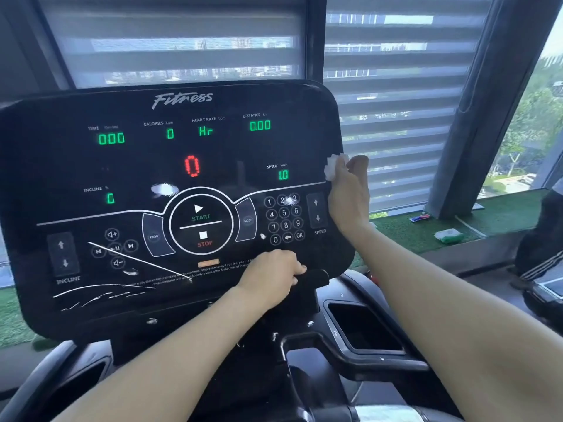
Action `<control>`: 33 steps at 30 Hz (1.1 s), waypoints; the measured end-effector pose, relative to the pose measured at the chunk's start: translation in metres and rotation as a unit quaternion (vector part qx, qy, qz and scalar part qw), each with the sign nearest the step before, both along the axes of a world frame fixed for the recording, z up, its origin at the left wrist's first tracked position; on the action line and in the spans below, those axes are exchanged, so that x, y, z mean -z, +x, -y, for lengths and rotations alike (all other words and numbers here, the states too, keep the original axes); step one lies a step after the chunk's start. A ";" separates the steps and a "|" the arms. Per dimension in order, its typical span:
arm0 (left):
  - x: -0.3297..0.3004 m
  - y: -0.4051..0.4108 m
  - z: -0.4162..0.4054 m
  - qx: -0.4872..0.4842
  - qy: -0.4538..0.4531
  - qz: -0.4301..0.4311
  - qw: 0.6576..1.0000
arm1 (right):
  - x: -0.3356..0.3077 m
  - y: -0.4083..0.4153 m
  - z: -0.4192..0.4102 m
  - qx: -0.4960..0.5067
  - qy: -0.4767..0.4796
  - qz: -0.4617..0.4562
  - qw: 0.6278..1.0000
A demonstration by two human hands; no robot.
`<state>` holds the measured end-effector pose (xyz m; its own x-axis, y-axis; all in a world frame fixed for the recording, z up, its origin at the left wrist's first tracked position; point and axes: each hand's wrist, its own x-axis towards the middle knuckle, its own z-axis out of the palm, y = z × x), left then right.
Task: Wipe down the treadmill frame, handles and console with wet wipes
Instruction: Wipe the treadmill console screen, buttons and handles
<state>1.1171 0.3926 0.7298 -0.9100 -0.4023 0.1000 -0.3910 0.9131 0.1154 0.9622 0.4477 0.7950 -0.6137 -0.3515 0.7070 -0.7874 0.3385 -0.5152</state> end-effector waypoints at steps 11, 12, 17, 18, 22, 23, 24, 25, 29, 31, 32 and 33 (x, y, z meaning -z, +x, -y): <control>-0.005 -0.003 0.001 0.009 -0.017 0.008 1.000 | 0.034 -0.007 -0.012 -0.043 0.077 0.075 0.993; -0.004 -0.002 0.000 0.010 -0.013 0.006 1.000 | 0.025 -0.011 -0.007 -0.041 0.069 0.071 0.994; -0.001 -0.001 0.002 0.003 0.004 0.004 1.000 | 0.039 -0.011 -0.011 -0.039 0.073 0.073 0.994; -0.001 -0.002 0.003 0.001 0.002 0.009 1.000 | 0.053 -0.007 -0.017 -0.037 0.072 0.066 0.995; -0.002 -0.003 0.003 0.009 -0.005 0.020 1.000 | 0.093 0.002 -0.032 -0.028 0.082 -0.005 0.996; -0.002 -0.003 0.004 0.008 -0.004 0.016 1.000 | 0.088 0.001 -0.031 -0.038 0.073 0.021 0.996; -0.002 -0.003 0.004 0.008 -0.001 0.014 1.000 | 0.077 0.000 -0.028 -0.052 0.056 0.050 0.996; -0.001 -0.003 0.004 0.008 -0.002 0.010 1.000 | 0.063 0.001 -0.025 -0.073 0.038 0.073 0.994; 0.002 -0.002 0.004 0.006 -0.007 0.003 1.000 | 0.035 -0.001 -0.014 -0.012 0.050 -0.007 0.999; 0.002 -0.001 0.004 0.001 -0.006 -0.001 1.000 | 0.047 0.002 -0.016 -0.018 0.079 -0.025 0.996; 0.003 -0.001 0.005 0.003 -0.009 0.001 1.000 | 0.058 0.004 -0.020 -0.024 0.092 -0.026 0.995; 0.003 -0.001 0.006 0.008 -0.014 0.004 1.000 | 0.066 0.008 -0.025 -0.039 0.097 -0.019 0.994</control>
<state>1.1162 0.3870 0.7267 -0.9175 -0.3839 0.1042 -0.3761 0.9225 0.0868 0.9698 0.4725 0.7290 -0.5531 -0.5287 0.6438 -0.8330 0.3649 -0.4160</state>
